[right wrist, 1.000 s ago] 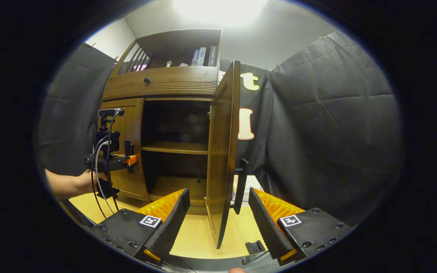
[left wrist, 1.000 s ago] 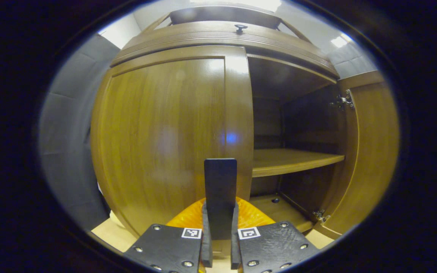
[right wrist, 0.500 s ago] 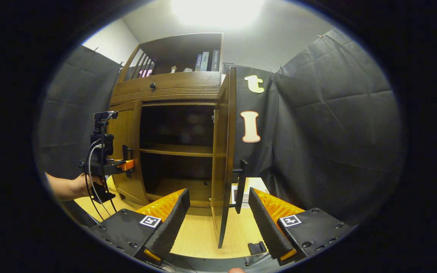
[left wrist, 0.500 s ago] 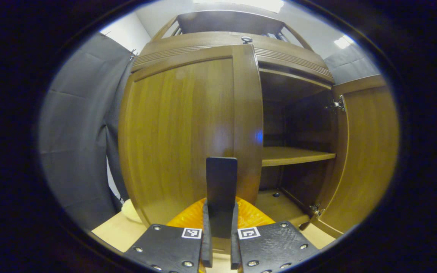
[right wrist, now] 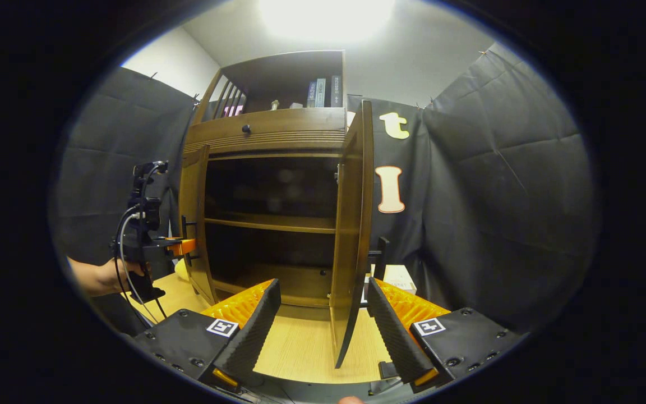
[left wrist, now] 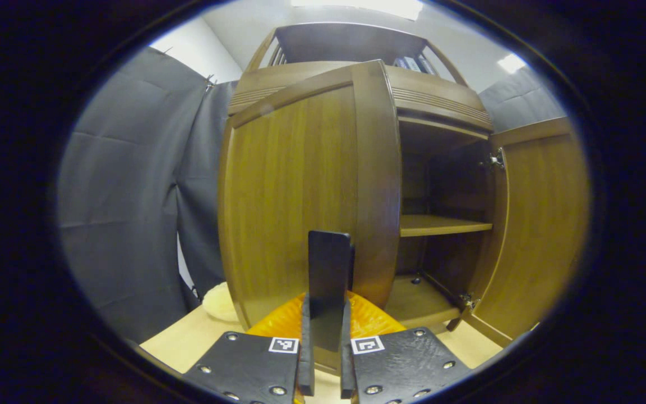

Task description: Open the right door of the double-door shoe cabinet with the right hand, and open the left door with the left hand.

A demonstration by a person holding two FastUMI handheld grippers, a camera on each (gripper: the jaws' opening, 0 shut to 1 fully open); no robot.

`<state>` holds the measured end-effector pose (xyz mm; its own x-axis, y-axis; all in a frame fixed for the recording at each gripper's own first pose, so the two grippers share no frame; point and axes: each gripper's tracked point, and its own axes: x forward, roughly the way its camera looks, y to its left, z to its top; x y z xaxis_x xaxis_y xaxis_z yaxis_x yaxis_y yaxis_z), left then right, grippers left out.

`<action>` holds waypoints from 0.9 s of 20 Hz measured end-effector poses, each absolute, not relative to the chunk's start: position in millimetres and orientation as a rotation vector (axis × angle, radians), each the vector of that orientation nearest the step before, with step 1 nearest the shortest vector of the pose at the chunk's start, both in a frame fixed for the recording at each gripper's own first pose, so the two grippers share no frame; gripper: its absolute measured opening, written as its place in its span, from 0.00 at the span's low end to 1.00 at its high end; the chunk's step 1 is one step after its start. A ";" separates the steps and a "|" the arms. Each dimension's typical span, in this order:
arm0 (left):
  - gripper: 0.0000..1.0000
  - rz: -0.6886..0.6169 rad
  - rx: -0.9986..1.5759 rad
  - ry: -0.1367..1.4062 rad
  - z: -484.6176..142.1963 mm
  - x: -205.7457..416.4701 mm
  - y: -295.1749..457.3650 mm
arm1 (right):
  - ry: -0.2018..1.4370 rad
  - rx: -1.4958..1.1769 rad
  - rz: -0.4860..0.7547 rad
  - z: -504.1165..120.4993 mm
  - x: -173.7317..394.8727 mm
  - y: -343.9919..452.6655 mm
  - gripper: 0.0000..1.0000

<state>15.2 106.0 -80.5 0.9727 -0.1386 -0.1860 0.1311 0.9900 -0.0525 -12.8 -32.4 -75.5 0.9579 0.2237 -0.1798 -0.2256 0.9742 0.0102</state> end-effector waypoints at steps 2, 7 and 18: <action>0.17 -0.126 -0.038 0.193 -80.2 6.6 115.0 | 0.181 -0.005 0.241 -75.2 -13.6 -29.4 0.98; 0.19 -0.106 -0.037 0.201 -80.1 -9.5 138.8 | 0.167 -0.001 0.277 -72.9 -11.3 -16.0 0.98; 0.21 -0.024 -0.036 0.221 -87.5 -41.9 210.2 | 0.150 -0.010 0.371 -69.9 4.7 28.9 0.94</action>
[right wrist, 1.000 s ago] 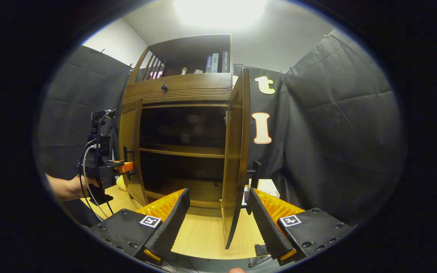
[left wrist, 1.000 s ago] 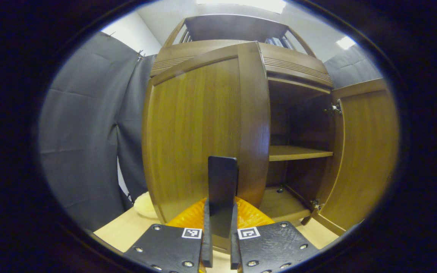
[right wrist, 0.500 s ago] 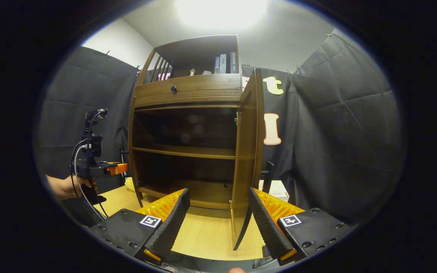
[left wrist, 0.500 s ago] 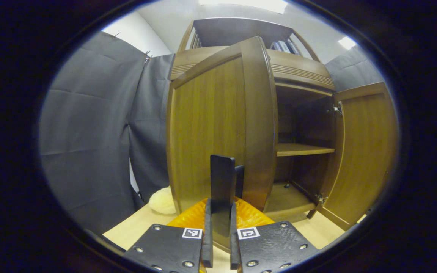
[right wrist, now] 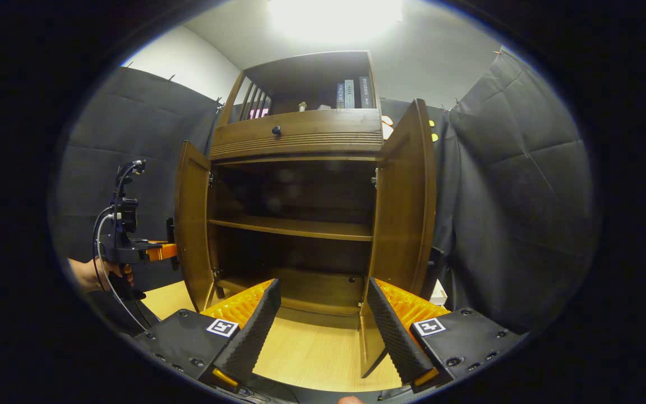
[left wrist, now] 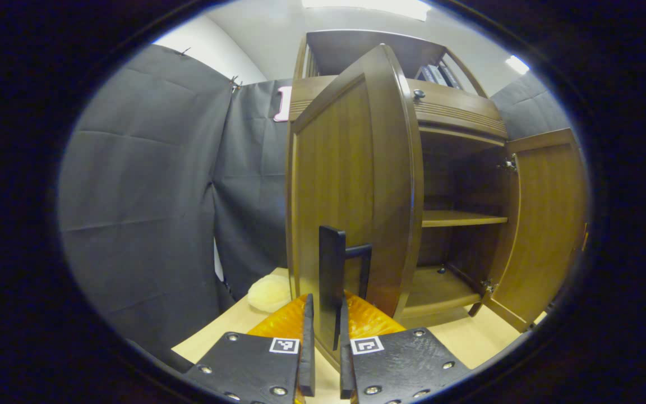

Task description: Open the right door of the double-door shoe cabinet with the right hand, and open the left door with the left hand.

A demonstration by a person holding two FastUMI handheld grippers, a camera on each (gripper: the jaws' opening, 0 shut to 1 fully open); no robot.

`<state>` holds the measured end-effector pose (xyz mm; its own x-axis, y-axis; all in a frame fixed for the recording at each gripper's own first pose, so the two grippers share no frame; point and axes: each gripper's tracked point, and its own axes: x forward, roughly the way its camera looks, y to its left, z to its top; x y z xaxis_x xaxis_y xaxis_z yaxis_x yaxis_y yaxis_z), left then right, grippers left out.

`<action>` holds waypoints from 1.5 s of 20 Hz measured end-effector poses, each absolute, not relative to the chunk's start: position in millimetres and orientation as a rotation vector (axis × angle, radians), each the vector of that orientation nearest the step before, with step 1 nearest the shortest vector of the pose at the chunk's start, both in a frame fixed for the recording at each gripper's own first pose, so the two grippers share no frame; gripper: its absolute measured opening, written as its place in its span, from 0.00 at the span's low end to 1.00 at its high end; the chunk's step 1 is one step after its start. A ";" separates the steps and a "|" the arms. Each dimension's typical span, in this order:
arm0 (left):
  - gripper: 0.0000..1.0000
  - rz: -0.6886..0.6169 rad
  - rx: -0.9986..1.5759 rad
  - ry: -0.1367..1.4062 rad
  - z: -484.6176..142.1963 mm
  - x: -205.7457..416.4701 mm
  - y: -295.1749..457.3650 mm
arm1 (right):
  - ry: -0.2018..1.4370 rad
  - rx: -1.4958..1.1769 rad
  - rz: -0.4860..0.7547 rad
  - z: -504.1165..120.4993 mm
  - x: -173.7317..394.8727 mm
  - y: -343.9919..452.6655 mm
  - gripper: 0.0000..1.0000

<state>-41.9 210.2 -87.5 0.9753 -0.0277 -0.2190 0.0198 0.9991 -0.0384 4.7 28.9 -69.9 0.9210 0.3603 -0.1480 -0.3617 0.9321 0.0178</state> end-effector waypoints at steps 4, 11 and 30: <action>0.21 0.036 -0.058 0.252 -101.2 -48.0 246.4 | 0.156 -0.016 0.414 -75.5 10.5 49.7 0.94; 0.05 0.009 -0.023 0.239 -106.2 -50.1 289.7 | 0.163 -0.018 0.494 -75.3 38.5 94.2 0.98; 0.09 -0.186 -0.021 0.211 -115.1 -46.6 348.8 | 0.183 -0.011 0.636 -90.1 52.4 177.1 0.94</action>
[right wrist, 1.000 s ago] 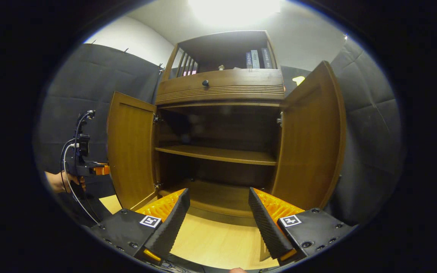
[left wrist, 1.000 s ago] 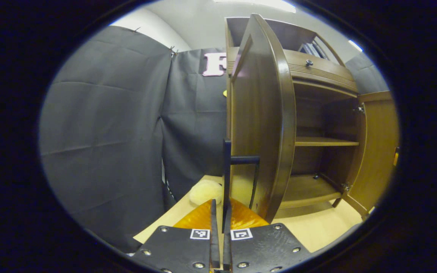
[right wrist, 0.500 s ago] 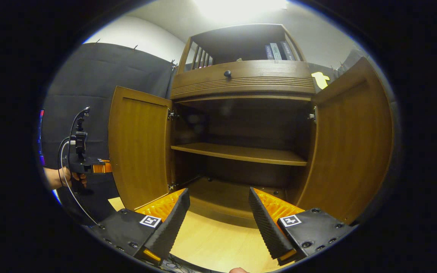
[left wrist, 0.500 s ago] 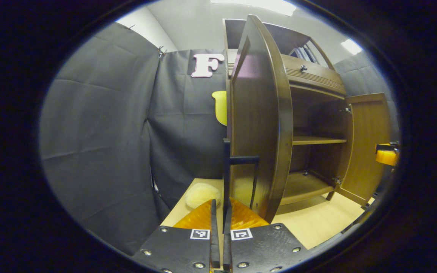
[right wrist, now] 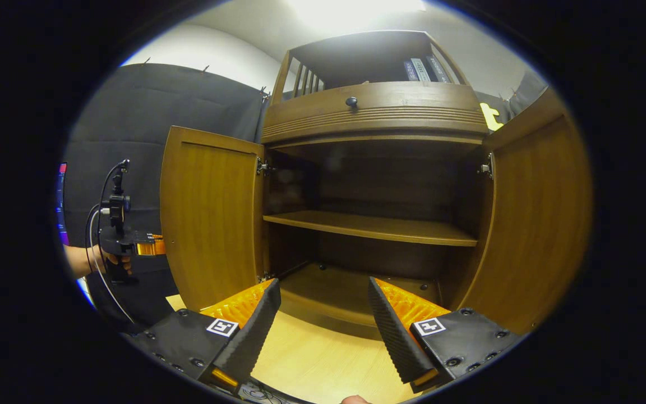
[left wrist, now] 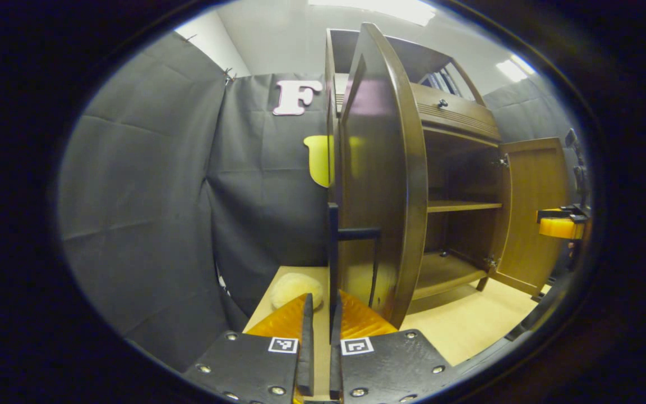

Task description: Open the right door of the double-door shoe cabinet with the right hand, and open the left door with the left hand.

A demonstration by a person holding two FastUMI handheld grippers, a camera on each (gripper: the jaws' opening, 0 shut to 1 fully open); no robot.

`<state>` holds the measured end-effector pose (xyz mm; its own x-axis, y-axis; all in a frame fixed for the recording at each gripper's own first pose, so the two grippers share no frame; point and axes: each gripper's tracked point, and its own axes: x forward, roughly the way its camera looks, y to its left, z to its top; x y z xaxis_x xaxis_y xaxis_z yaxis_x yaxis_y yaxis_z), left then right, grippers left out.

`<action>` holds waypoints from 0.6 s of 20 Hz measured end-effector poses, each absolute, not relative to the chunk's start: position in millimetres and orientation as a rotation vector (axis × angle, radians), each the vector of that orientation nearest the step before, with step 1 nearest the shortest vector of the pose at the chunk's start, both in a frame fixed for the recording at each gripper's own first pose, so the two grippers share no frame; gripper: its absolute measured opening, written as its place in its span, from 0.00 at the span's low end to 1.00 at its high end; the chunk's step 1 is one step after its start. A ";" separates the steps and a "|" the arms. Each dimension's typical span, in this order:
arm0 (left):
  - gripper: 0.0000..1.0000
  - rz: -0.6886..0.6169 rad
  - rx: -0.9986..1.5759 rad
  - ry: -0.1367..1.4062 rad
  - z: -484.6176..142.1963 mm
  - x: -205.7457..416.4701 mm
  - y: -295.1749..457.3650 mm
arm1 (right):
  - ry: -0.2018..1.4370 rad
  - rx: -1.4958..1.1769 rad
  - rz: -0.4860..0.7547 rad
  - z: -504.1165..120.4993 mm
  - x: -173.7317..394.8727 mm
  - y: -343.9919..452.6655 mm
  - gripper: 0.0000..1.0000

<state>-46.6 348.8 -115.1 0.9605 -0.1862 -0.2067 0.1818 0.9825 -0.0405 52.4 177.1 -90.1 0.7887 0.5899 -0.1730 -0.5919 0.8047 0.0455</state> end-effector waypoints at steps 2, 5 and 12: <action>0.14 -0.162 -0.009 0.210 -114.0 -48.5 353.1 | 0.177 -0.012 0.634 -87.8 50.3 172.6 1.00; 0.11 -0.123 0.018 0.203 -107.5 -65.7 356.3 | 0.175 -0.007 0.633 -87.2 45.6 166.2 0.94; 0.14 -0.083 0.032 0.174 -85.9 -104.9 354.6 | 0.149 -0.003 0.652 -76.9 28.9 153.4 1.00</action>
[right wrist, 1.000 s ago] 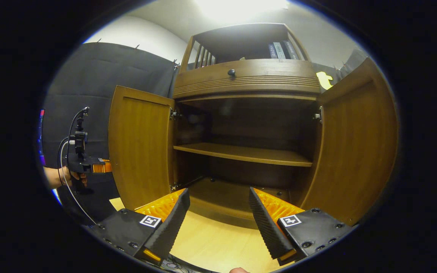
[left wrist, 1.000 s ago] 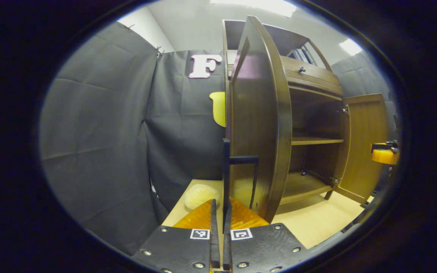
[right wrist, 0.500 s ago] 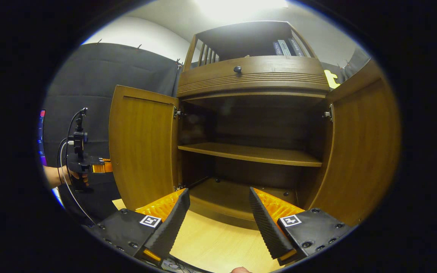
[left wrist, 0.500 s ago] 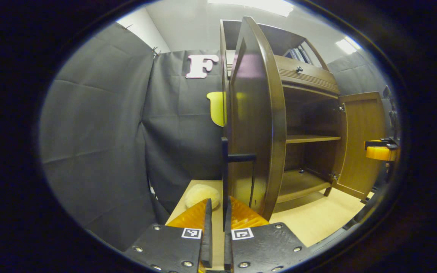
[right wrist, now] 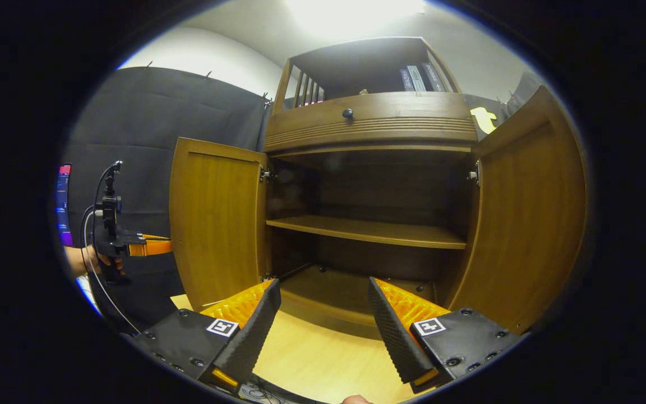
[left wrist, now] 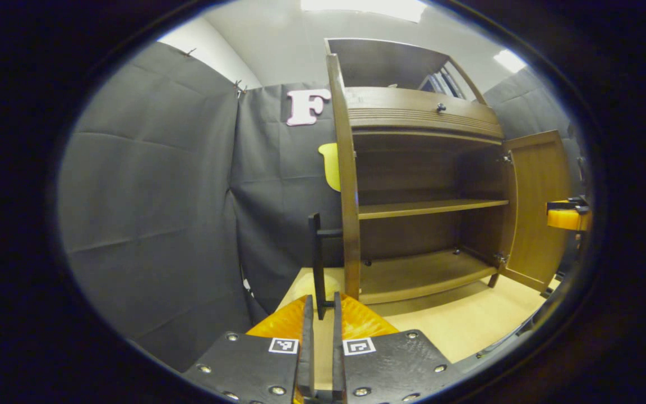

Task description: Open the right door of the double-door shoe cabinet with the right hand, and open the left door with the left hand.

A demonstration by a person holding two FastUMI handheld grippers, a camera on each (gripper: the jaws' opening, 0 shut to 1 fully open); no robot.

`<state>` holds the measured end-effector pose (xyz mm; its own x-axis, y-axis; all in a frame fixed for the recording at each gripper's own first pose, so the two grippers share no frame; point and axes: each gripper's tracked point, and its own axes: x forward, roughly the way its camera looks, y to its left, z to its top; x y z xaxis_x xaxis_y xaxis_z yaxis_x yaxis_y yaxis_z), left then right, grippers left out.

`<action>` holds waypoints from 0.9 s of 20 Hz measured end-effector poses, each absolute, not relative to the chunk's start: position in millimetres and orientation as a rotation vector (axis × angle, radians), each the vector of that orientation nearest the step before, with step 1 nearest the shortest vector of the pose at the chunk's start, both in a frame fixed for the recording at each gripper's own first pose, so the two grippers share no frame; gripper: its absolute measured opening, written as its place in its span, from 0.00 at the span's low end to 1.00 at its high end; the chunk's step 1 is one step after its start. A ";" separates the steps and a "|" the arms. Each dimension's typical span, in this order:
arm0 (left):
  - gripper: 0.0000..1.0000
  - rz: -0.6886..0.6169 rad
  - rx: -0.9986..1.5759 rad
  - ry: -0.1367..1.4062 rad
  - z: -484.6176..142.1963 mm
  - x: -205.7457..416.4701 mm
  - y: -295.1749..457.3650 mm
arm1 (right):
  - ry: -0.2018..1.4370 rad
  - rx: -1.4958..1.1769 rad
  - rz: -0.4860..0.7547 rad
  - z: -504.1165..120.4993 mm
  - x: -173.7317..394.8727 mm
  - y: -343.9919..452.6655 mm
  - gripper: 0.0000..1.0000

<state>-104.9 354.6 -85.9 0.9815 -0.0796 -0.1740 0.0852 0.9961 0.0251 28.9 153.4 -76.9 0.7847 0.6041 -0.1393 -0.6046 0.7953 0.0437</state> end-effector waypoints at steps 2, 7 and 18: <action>0.17 -0.093 0.027 0.157 -78.1 -115.9 340.2 | 0.136 -0.009 0.650 -73.1 22.6 146.8 0.97; 0.17 -0.105 0.007 0.107 -50.5 -135.7 292.2 | 0.114 -0.024 0.599 -68.8 8.1 115.8 1.00; 0.67 -0.131 -0.020 0.044 -20.6 -169.0 220.2 | 0.128 0.007 0.471 -70.7 -17.7 64.9 0.99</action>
